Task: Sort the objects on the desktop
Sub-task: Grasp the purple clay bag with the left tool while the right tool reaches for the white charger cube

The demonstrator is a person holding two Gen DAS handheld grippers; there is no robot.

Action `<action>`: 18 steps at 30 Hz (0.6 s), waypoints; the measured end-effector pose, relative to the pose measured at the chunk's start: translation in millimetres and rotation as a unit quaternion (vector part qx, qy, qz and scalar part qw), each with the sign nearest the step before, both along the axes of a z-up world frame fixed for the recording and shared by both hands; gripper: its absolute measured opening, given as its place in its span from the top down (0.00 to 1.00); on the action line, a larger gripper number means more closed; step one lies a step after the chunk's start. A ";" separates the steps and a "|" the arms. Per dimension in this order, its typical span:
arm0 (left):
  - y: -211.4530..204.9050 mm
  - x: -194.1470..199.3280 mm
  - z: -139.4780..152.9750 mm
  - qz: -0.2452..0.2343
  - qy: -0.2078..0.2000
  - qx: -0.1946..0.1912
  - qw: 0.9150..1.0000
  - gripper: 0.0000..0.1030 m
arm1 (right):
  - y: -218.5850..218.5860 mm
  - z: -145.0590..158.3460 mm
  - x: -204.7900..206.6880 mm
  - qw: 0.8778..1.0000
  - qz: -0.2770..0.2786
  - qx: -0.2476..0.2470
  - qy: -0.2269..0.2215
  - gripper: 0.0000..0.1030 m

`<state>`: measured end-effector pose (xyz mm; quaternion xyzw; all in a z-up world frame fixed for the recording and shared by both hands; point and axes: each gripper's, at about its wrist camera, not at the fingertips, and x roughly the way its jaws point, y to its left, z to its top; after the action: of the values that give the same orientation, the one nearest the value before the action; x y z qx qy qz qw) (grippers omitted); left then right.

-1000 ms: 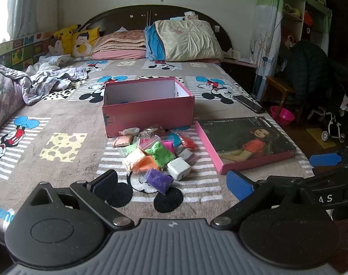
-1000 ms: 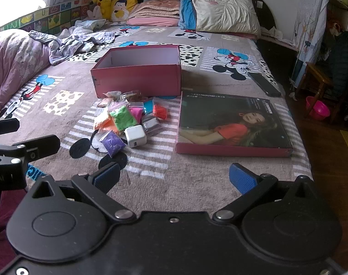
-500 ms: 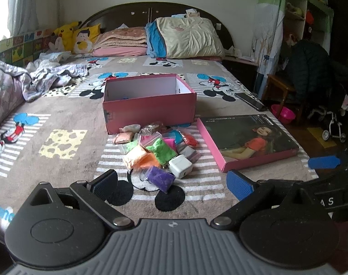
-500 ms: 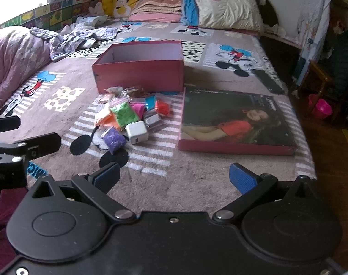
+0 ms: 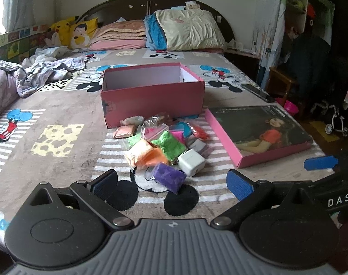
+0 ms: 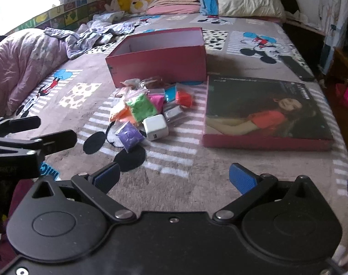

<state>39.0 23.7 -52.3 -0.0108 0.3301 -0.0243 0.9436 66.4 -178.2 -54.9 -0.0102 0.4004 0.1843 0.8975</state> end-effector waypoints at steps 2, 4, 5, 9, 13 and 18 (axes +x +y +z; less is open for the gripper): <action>1.7 5.9 -8.4 -0.003 -0.005 0.002 1.000 0.01 | 1.7 -5.1 4.3 1.000 0.001 -0.004 -0.010 0.01; 2.6 12.3 -18.2 -0.005 -0.011 0.008 1.000 0.01 | 2.5 -10.0 8.8 1.000 0.003 -0.006 -0.019 0.00; 2.6 16.3 -23.4 -0.007 -0.010 0.012 1.000 0.01 | 2.0 -12.8 11.3 1.000 0.005 -0.003 -0.023 0.00; 3.8 33.0 -42.2 -0.002 0.003 0.015 1.000 0.01 | 1.1 -22.4 20.5 0.999 0.021 0.006 -0.034 0.01; 2.6 47.0 -57.6 -0.012 0.005 0.023 1.000 0.01 | -2.4 -30.9 31.9 0.999 0.028 0.010 -0.015 0.00; 3.4 67.3 -74.5 -0.041 0.023 0.025 0.999 0.01 | -9.2 -39.8 39.1 1.000 0.001 0.012 -0.004 0.00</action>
<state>106.3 27.1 -126.8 0.0253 0.3522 -0.0545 0.9340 105.5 -187.4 -94.7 -0.0001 0.3949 0.1902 0.8988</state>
